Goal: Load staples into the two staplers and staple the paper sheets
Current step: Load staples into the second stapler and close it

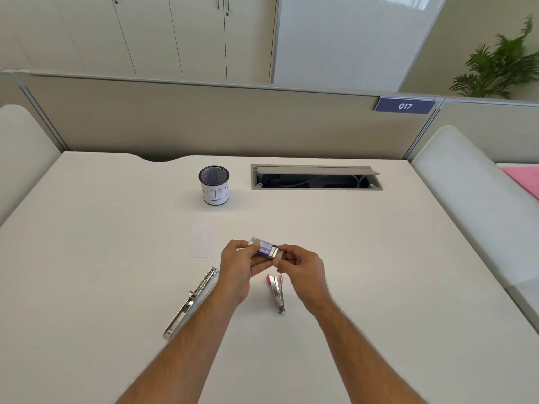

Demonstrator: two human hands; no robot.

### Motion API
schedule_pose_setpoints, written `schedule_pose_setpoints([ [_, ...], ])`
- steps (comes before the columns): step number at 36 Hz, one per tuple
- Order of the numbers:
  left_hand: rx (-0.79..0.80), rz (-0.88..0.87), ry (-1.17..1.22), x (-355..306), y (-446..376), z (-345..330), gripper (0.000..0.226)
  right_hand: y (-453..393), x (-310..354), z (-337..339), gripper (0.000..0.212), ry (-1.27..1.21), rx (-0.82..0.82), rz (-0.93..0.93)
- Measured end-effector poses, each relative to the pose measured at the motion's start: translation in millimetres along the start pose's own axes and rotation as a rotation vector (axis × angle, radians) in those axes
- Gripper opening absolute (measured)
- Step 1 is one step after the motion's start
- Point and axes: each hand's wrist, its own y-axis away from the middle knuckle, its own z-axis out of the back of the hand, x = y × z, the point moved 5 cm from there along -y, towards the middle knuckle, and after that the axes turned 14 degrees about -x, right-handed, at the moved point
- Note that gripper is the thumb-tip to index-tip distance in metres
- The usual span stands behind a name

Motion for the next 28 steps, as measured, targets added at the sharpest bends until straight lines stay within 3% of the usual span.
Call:
schedule_pose_setpoints([
  [4, -0.012, -0.029, -0.009, 2, -1, 1, 0.01, 1, -1, 1, 0.035, 0.008, 0.002, -0.02],
  [9, -0.008, -0.037, -0.005, 4, 0, 1, 0.012, 3, 3, -2, 0.012, 0.008, -0.074, -0.009],
  [13, -0.013, -0.037, -0.005, 6, 1, 1, 0.012, 1, 3, -6, 0.006, 0.066, -0.107, -0.012],
  [28, -0.05, -0.059, -0.015, 1, 5, 4, 0.011, 2, 13, -13, 0.023, 0.186, -0.137, -0.025],
])
